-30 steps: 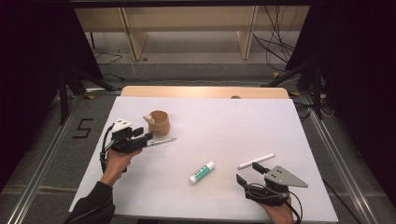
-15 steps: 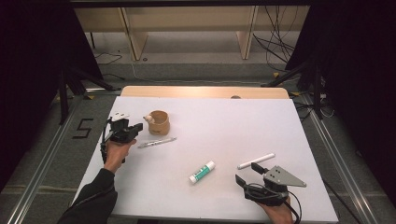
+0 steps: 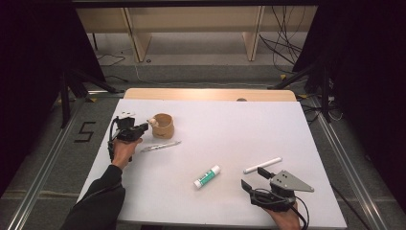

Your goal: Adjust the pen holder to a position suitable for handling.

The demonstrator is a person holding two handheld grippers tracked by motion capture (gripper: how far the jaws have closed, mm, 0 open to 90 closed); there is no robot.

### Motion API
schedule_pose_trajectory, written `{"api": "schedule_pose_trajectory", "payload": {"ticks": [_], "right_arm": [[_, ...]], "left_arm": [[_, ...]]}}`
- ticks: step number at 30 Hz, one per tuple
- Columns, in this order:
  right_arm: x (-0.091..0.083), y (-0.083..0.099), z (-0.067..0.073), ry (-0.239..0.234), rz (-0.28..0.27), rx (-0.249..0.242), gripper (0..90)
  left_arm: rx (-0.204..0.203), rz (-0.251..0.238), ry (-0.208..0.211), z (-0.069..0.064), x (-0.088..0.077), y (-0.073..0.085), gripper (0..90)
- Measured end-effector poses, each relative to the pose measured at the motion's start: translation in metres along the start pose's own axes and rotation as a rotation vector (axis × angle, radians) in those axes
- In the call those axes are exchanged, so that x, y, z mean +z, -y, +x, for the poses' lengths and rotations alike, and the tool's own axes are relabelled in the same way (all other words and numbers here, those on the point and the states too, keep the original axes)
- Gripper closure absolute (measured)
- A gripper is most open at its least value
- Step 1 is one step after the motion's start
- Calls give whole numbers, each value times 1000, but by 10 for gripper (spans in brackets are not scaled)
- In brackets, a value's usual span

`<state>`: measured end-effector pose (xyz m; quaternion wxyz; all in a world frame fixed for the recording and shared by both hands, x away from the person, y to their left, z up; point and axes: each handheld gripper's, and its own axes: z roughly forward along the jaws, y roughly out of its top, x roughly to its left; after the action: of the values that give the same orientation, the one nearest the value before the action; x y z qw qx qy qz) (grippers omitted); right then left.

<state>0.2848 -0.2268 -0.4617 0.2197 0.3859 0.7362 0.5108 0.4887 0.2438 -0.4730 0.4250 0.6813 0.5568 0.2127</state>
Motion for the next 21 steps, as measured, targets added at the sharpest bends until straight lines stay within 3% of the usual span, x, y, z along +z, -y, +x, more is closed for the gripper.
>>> {"api": "schedule_pose_trajectory", "payload": {"ticks": [9,19,21], "right_arm": [[0,0,0,-2,3,1,270],[2,0,0,-4,6,-1,271],[2,0,0,-4,7,0,271]], "left_arm": [[-1,24,15,-6,11,-2,891],[-40,42,21,-7,14,-5,892],[-30,50,20,-11,15,-6,892]]}}
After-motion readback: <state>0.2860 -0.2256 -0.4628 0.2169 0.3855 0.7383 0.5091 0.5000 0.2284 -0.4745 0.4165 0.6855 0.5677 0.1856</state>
